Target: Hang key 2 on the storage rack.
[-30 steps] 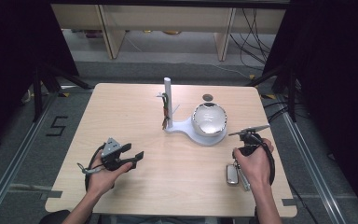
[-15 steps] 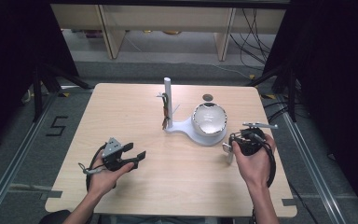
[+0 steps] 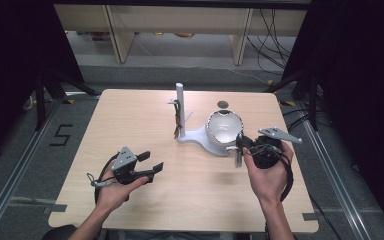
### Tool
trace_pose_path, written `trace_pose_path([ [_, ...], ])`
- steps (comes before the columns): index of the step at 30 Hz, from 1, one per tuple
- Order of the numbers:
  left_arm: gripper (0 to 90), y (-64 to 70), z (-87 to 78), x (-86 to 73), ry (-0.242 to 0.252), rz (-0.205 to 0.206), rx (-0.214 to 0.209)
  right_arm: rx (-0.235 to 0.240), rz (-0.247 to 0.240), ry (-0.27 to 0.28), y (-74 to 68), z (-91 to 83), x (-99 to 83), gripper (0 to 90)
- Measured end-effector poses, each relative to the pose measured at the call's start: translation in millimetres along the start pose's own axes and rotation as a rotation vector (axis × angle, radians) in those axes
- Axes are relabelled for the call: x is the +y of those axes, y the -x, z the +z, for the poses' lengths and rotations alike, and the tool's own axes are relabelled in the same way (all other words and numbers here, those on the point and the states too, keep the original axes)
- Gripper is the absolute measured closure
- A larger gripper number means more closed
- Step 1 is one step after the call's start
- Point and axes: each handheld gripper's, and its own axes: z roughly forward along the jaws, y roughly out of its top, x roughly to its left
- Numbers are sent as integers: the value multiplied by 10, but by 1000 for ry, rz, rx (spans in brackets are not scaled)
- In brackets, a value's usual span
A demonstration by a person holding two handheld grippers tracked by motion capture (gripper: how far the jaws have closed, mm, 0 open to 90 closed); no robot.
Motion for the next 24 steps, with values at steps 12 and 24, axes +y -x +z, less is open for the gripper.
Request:
trace_pose_path([
  [12,317,188,-19,192,49,40,-53,103,-77,126,-277,-11,13,747],
  [24,377,361,52,366,74,44,-163,188,-89,154,-498,119,-5,747],
])
